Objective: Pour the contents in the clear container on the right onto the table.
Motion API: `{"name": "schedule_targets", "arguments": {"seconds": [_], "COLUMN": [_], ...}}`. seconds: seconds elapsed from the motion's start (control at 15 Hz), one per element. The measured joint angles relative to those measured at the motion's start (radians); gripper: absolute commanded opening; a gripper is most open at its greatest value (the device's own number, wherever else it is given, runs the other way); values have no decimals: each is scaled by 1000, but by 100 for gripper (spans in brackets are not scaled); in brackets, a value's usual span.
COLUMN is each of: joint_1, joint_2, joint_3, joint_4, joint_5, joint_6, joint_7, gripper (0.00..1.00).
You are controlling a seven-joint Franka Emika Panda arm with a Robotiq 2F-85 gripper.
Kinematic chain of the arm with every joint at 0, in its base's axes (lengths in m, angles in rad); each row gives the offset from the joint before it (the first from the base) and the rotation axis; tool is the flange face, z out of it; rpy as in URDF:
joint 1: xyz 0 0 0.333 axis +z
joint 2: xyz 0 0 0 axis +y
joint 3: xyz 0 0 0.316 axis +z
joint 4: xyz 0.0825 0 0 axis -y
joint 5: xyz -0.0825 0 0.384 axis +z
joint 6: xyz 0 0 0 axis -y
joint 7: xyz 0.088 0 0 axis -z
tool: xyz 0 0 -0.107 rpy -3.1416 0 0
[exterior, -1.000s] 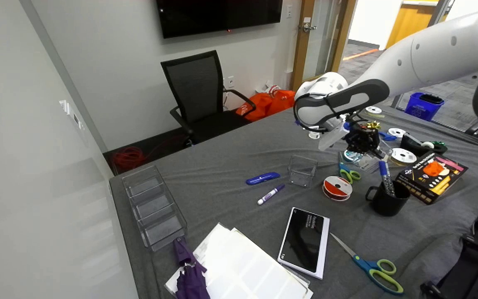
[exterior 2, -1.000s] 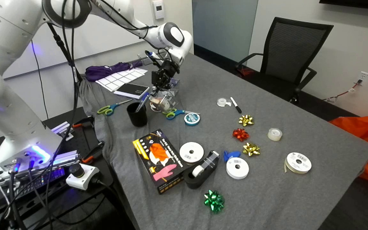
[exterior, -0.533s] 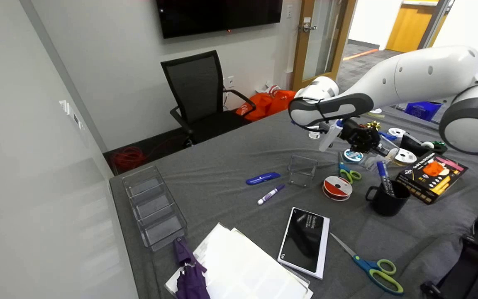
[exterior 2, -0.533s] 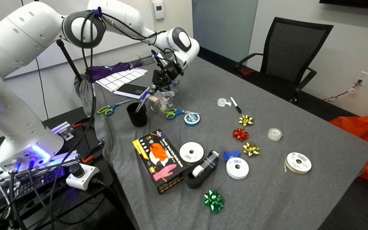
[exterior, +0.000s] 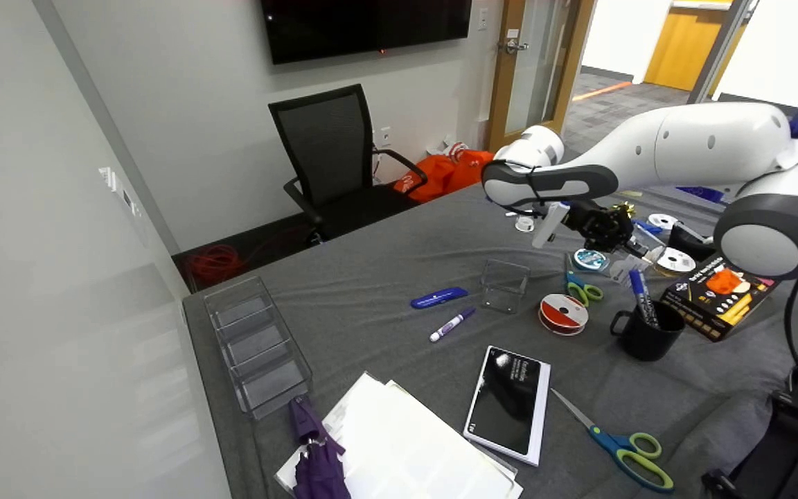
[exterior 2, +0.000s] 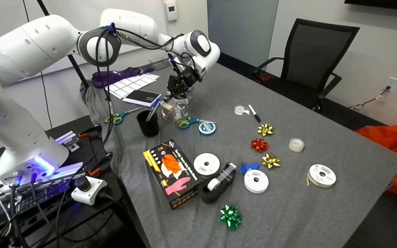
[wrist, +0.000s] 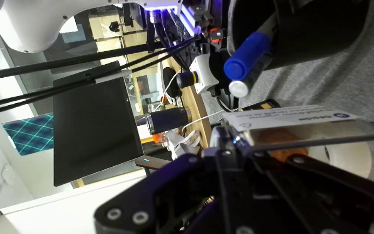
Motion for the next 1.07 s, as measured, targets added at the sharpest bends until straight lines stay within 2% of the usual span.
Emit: {"name": "schedule_targets", "arguments": {"seconds": [0.67,1.07], "joint_1": [-14,-14], "joint_2": [109,108], "joint_3": [-19,-17], "joint_4": [20,40], "joint_5": [-5,6], "joint_6": [5,-66], "joint_7": [13,-1], "gripper": [1,1]}}
